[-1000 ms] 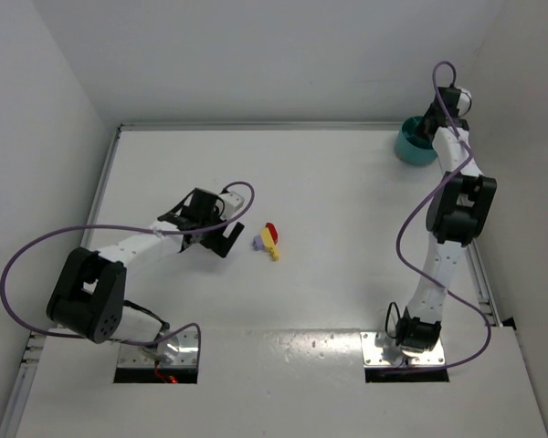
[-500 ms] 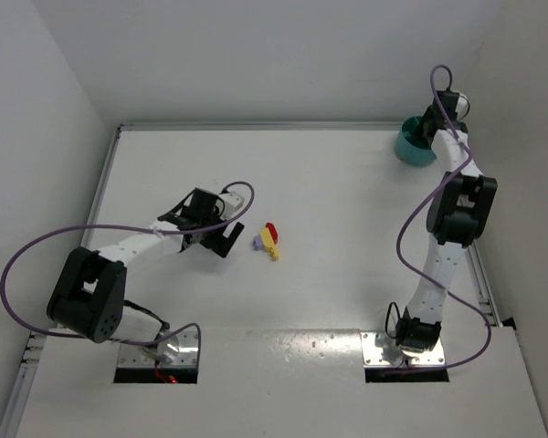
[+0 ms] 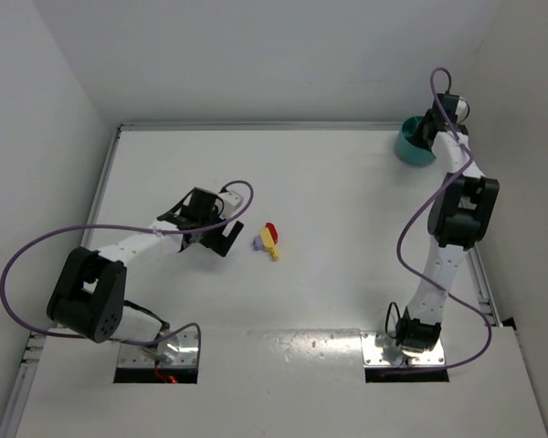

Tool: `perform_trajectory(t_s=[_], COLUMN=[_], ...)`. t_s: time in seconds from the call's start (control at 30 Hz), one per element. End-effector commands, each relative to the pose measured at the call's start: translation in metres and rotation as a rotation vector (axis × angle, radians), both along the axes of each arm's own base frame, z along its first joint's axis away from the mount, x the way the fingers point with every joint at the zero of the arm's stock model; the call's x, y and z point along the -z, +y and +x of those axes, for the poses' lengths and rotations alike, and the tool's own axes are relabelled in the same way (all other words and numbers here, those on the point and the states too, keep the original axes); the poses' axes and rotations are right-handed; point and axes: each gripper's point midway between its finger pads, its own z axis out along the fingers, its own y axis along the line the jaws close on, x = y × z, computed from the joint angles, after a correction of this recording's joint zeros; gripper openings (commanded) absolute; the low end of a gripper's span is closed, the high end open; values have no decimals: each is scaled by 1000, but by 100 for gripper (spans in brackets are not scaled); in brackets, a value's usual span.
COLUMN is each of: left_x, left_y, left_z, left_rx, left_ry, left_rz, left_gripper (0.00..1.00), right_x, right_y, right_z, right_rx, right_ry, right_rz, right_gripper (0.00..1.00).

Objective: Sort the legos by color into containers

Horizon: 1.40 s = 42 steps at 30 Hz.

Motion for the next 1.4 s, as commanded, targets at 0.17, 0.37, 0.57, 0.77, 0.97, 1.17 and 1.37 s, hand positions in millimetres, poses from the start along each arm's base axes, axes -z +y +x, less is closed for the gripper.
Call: perform_trajectory(t_s=[0.17,0.37,0.57,0.77,0.97,1.17,1.37], left_x=[-2,-2,-2,-2,-2,1,1], left_y=[3,3,3,3,3,3,3], left_z=[7,7,7,7,7,7,7], left_rx=[-25,-25,-25,-25,-25,-25,-25], left_ry=[-23,-23,-23,-23,-23,-15,-15], left_rz=[-19,-19,-19,-19,-19,-15,-15], left_gripper=[100,100,100,100,100,100,100], right_x=[-43,-40,-41,-38,-37,-33,-30], right_y=[-7,-8,-4,-3,-3,-4,-7], right_z=[24,26,25,17,17,23,24], right_rx=[-3,-9,-24,-24,-24,-24,-22], right_ry=[-100,-94,-95,-76,-64,-65,-59], right_rz=[-46,-54,-42,-37,-35,-35,-48], right_gripper=[0,2,0,0,0,0,0])
